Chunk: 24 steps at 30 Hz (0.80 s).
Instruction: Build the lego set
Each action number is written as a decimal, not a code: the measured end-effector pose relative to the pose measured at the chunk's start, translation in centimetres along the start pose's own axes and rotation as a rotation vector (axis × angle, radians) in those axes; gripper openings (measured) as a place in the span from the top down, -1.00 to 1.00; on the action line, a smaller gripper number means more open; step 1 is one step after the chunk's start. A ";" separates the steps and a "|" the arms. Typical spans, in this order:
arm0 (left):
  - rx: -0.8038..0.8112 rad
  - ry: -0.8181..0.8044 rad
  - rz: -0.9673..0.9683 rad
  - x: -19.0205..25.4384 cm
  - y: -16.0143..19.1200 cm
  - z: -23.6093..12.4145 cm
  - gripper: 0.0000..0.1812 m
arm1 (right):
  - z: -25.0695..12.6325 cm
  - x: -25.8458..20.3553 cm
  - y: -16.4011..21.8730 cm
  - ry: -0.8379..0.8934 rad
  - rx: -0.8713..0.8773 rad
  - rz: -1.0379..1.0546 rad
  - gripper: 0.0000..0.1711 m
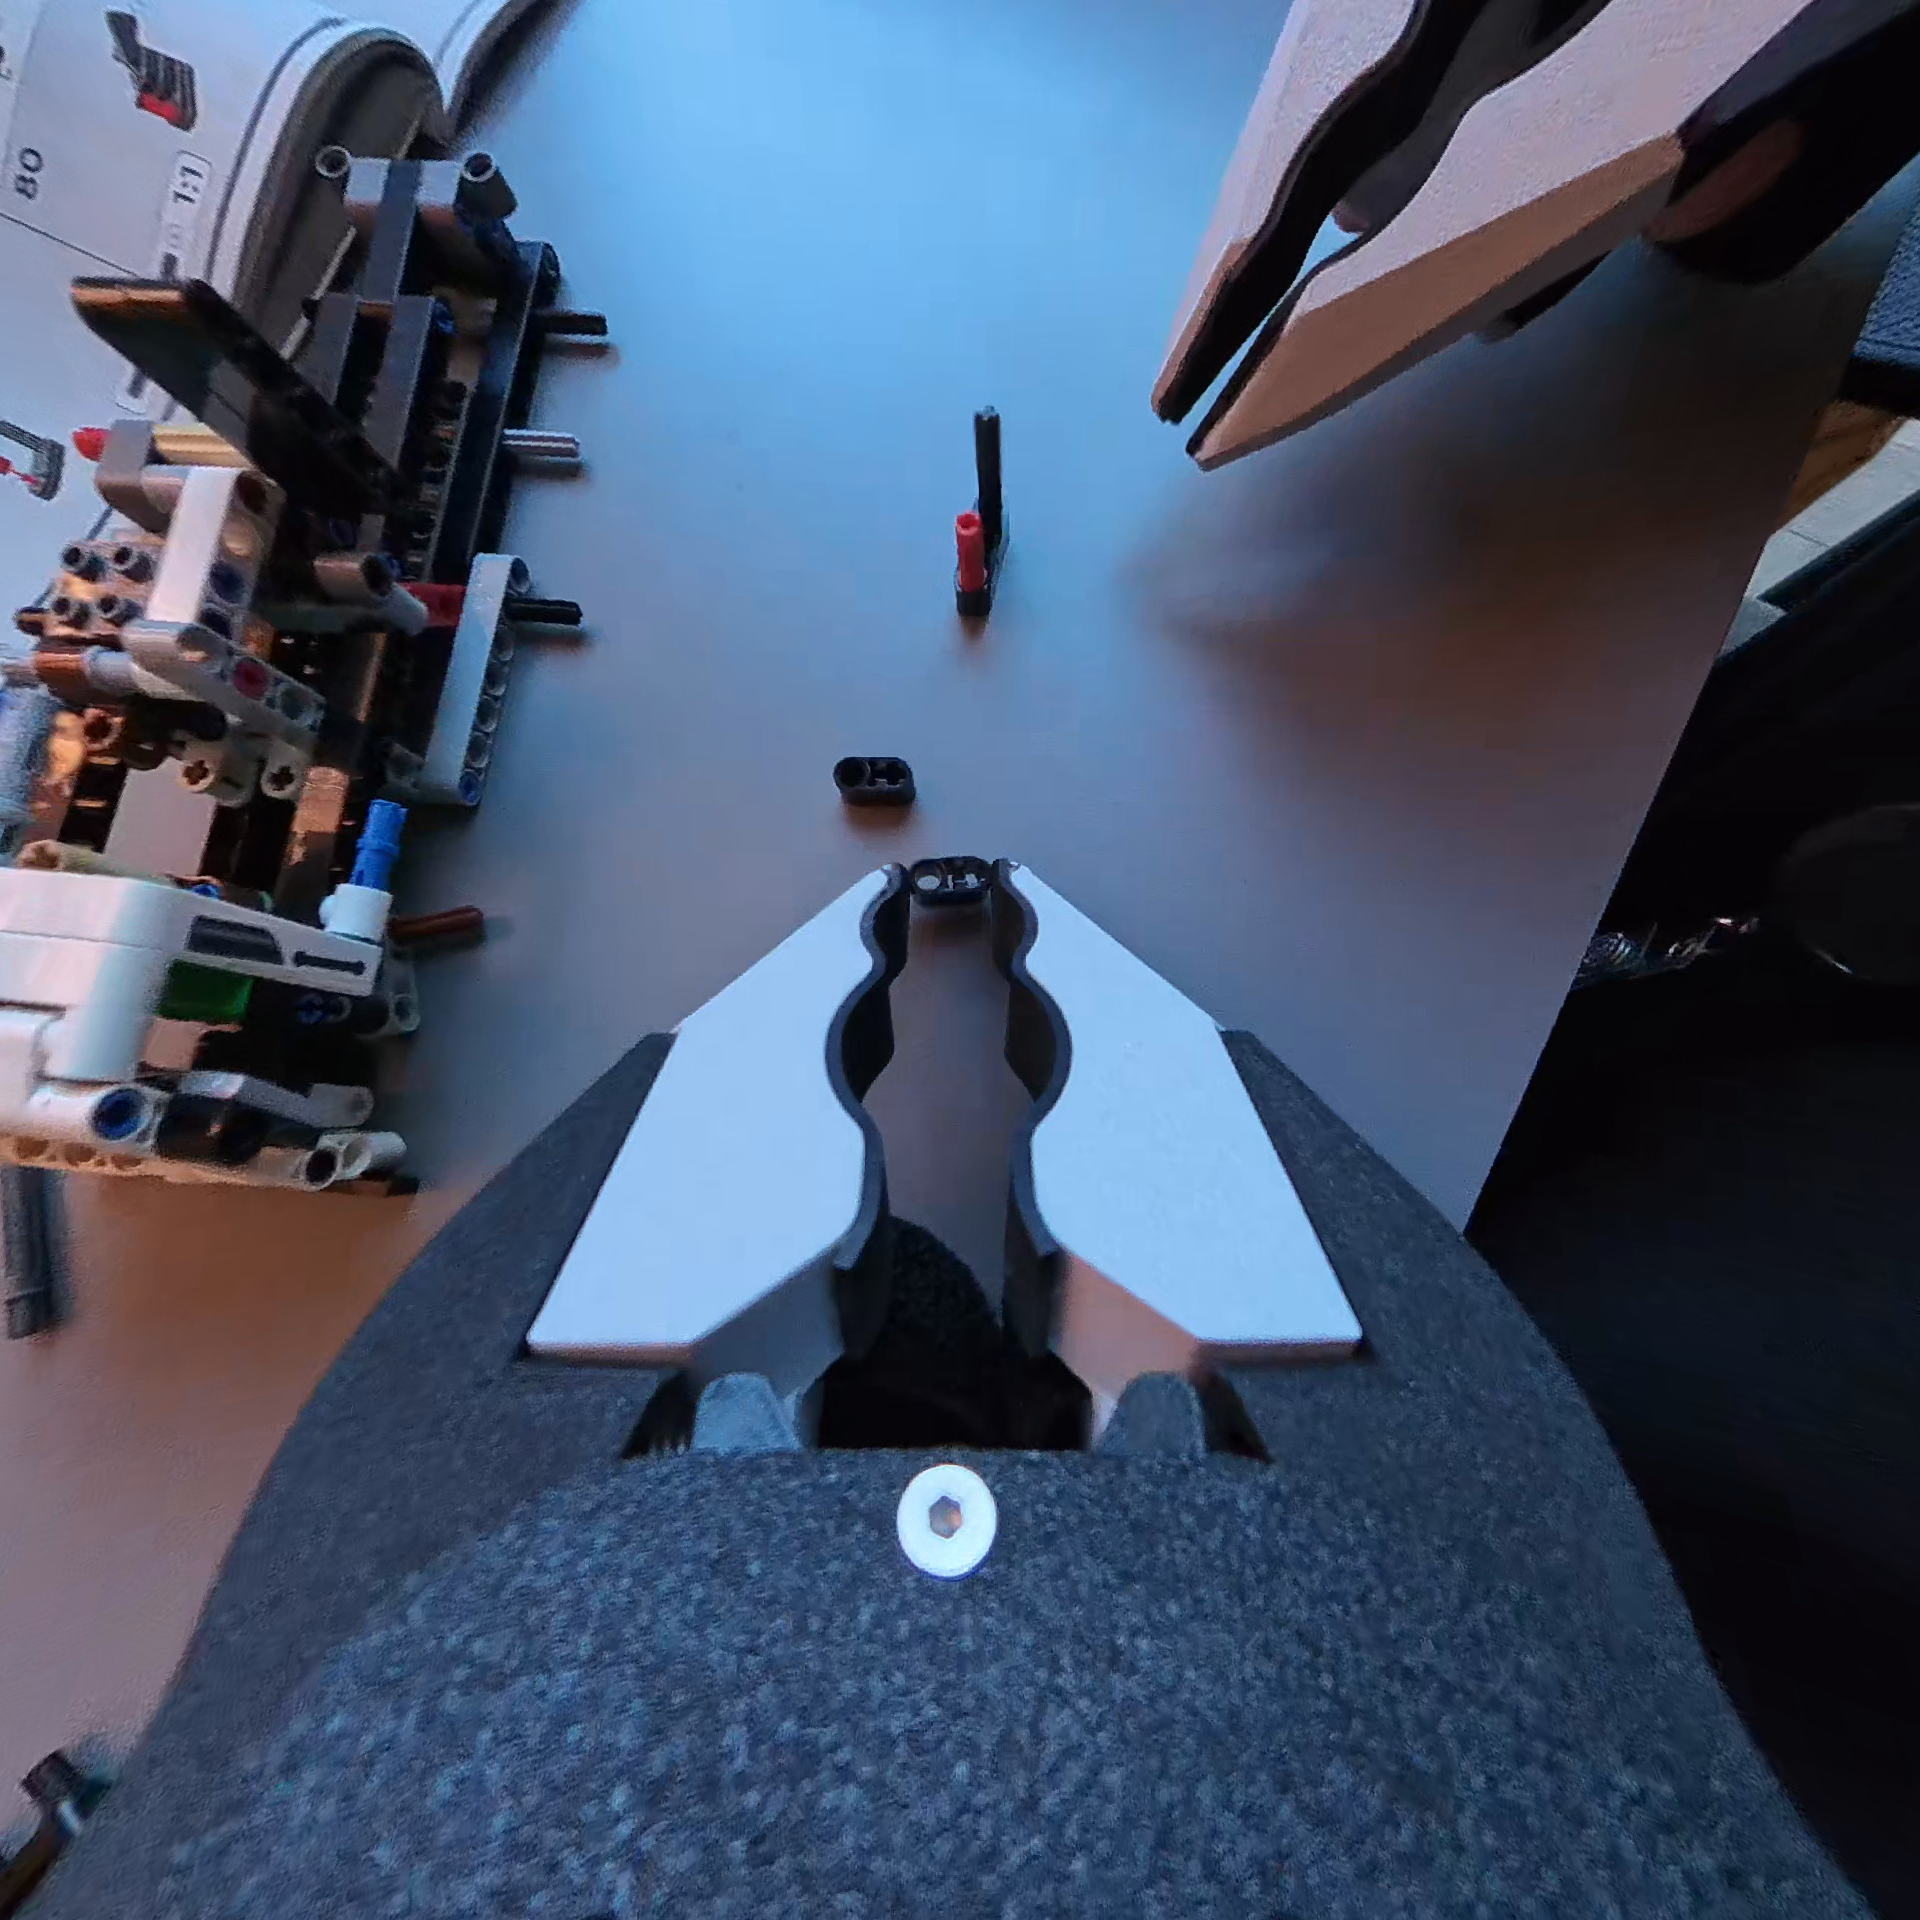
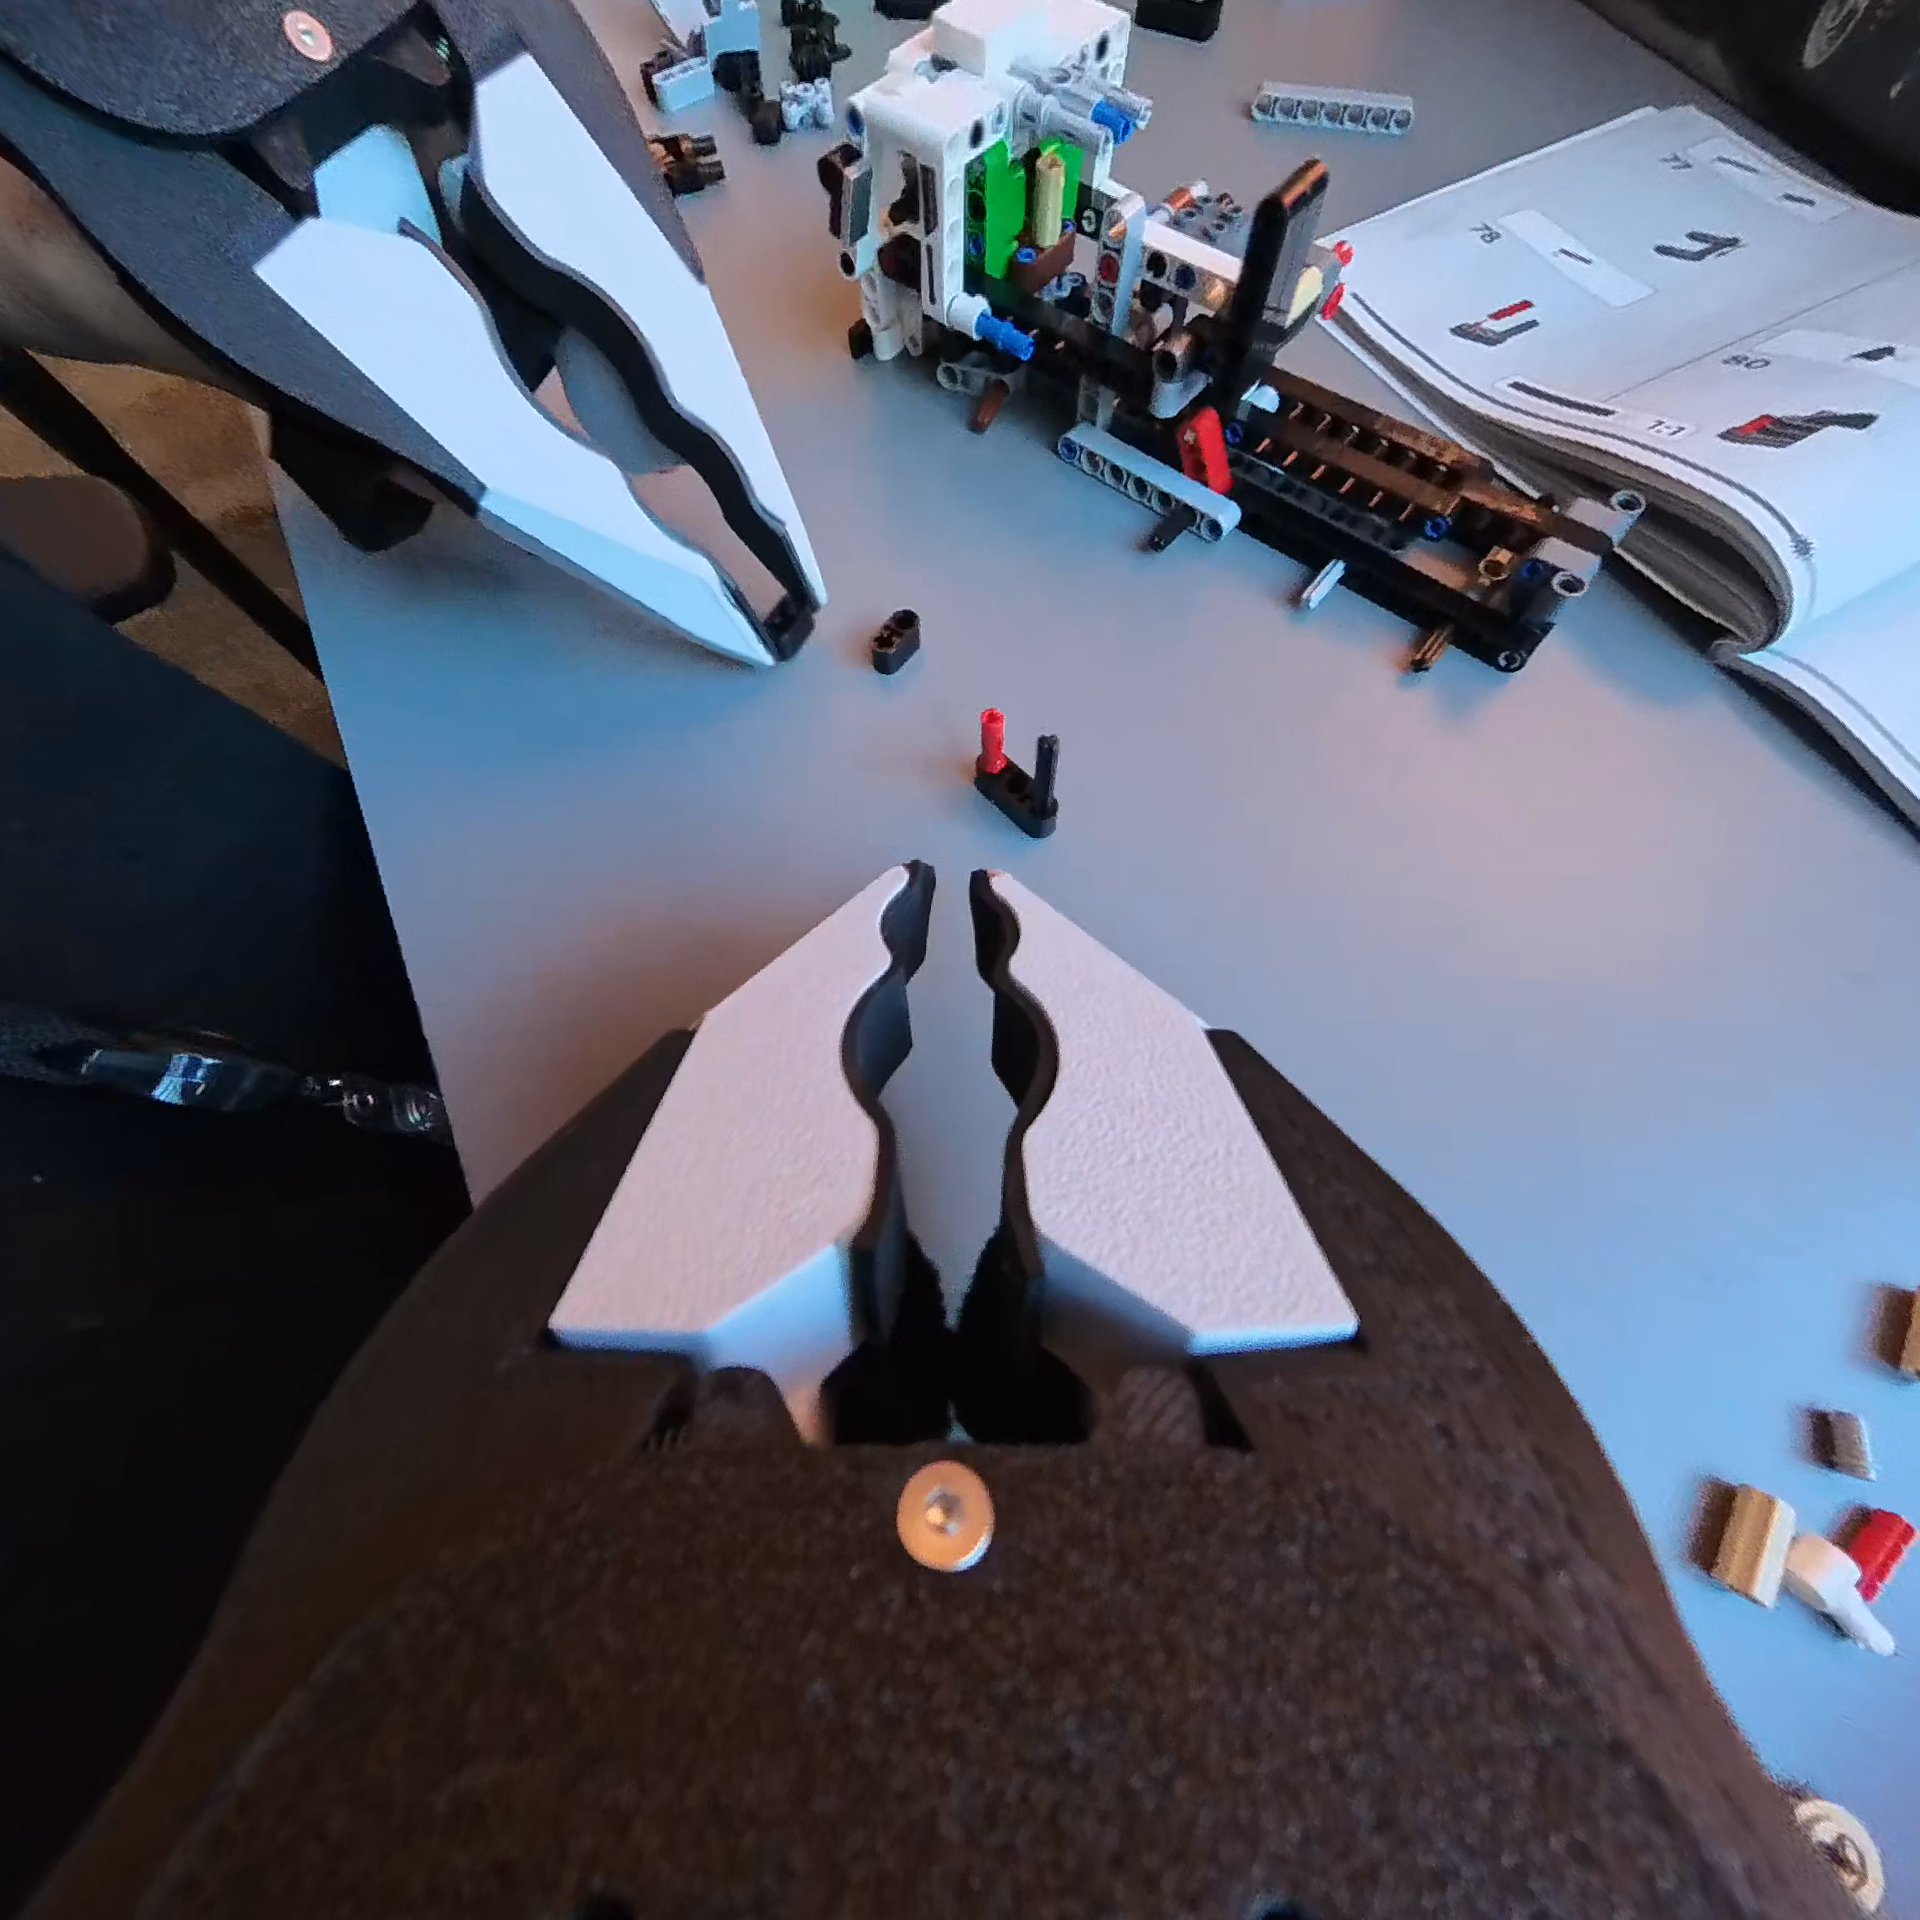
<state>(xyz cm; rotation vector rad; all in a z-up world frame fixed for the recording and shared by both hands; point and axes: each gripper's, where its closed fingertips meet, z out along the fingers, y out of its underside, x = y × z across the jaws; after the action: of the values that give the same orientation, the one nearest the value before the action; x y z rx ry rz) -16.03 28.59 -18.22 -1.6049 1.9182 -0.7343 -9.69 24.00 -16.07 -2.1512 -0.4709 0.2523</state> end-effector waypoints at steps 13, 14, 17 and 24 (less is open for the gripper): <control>0.013 0.083 -0.131 1.5 0.4 -0.3 0.73 | 0.5 -0.6 0.3 0.001 -0.019 0.000 0.92; 0.014 0.073 -0.099 1.4 0.5 -0.4 0.73 | 0.5 -0.4 0.4 0.007 -0.022 0.000 0.92; 0.033 0.069 0.044 0.7 0.8 -0.8 0.73 | 0.7 0.6 0.5 0.025 -0.032 0.011 0.92; 0.091 0.264 0.292 1.4 -0.2 -0.5 0.70 | 1.7 1.5 -1.0 -0.097 0.020 -0.135 0.79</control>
<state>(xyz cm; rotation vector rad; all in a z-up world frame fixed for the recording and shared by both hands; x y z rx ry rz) -16.44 27.21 -17.82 -1.1855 2.2088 -0.9275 -9.21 26.42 -16.28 -2.0845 -0.6635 0.2850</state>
